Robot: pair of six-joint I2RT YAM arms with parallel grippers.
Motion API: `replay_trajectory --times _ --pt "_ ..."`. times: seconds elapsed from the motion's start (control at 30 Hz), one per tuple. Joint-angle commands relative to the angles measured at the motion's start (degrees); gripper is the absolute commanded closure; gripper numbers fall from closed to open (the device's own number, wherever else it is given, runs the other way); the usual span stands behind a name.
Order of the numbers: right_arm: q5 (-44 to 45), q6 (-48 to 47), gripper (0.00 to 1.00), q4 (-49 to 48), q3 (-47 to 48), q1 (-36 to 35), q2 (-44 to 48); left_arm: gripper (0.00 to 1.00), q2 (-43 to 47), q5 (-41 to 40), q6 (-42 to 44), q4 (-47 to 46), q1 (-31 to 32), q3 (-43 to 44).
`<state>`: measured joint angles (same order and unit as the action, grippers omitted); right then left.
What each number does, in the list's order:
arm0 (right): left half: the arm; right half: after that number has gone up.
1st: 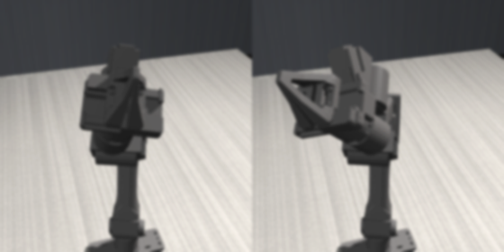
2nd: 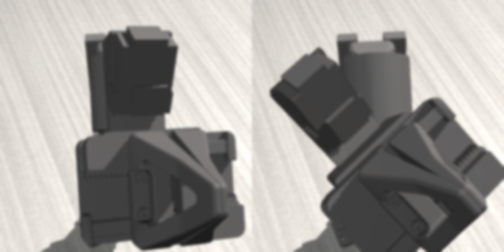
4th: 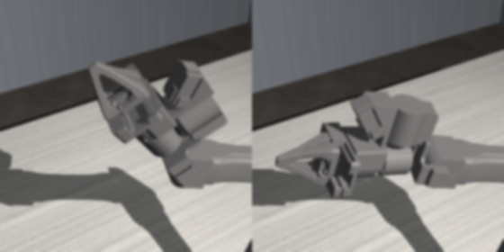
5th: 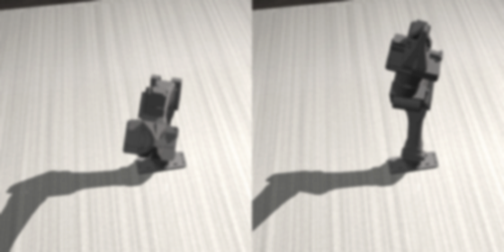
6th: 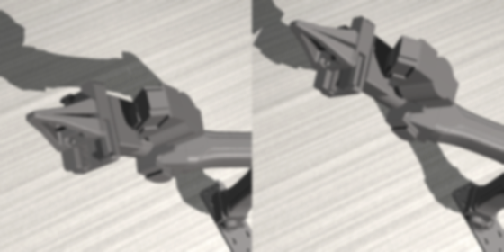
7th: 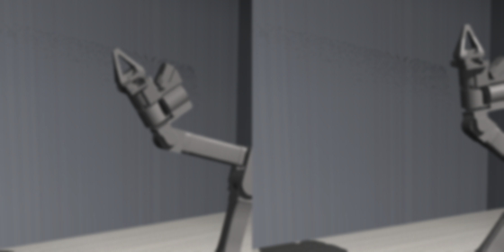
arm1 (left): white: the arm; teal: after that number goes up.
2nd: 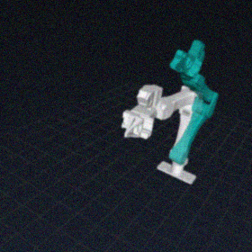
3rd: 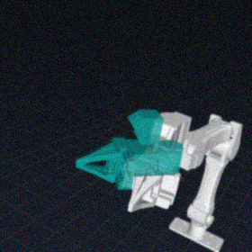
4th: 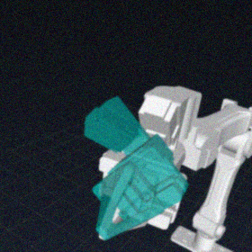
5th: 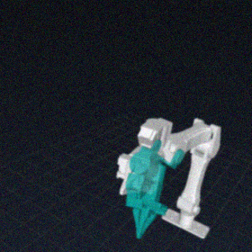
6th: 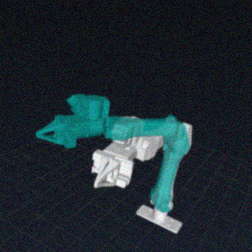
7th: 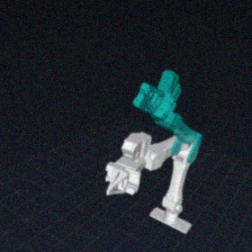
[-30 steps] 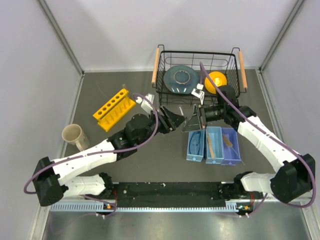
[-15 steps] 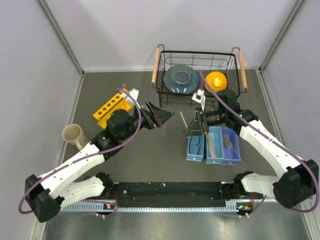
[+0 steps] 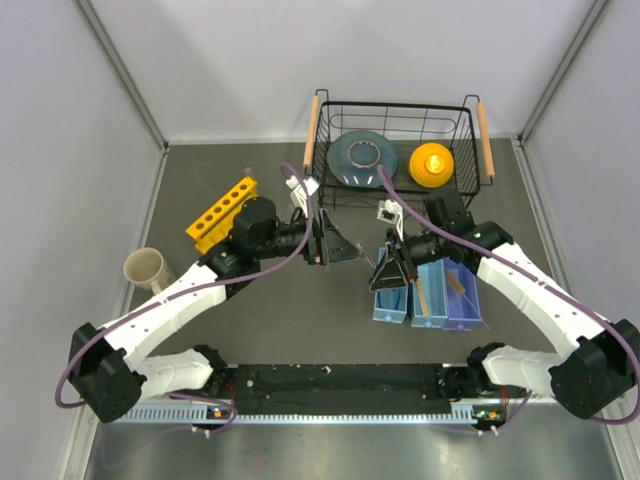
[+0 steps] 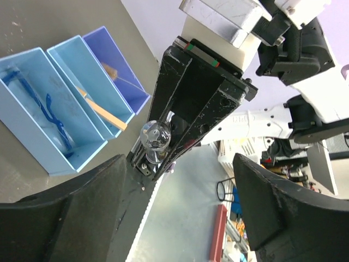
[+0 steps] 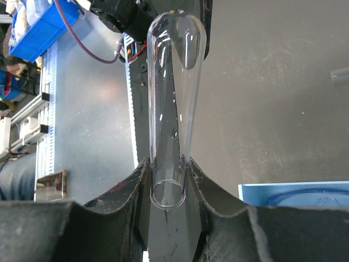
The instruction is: Organize the chemistry lab equipment
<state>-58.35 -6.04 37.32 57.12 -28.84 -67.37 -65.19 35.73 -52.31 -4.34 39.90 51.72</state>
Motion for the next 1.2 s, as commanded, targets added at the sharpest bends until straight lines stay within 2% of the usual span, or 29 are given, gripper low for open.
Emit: replay_trajectory --times 0.0,0.33,0.9,1.07,1.1,1.13,1.17 --pt "-0.36 -4.41 0.94 1.53 3.08 -1.39 0.67 0.21 -1.61 3.04 1.34 -1.2 0.53 2.77" --pt "-0.98 -5.65 0.94 2.32 3.26 -1.83 0.31 0.38 -4.77 1.54 0.64 -2.07 1.06 3.47" --pt "-1.07 -6.26 0.93 2.58 2.82 -2.19 0.4 0.56 -5.83 1.45 -0.42 -3.66 2.02 3.73" --pt "-1.07 -6.26 0.93 2.67 2.82 -2.19 0.4 0.71 -6.0 2.15 -1.12 -4.98 2.2 3.21" --pt "-1.07 -6.44 0.93 2.67 2.73 -2.19 0.4 0.75 -5.92 2.5 -1.38 -5.15 2.29 3.03" --pt "-0.98 -6.44 0.92 2.67 2.73 -2.19 0.4 0.84 -5.74 2.42 -1.39 -5.33 2.29 2.68" --pt "-0.89 -6.52 0.91 2.67 2.73 -2.19 0.4 0.88 -5.57 2.42 -1.47 -5.33 2.29 2.51"
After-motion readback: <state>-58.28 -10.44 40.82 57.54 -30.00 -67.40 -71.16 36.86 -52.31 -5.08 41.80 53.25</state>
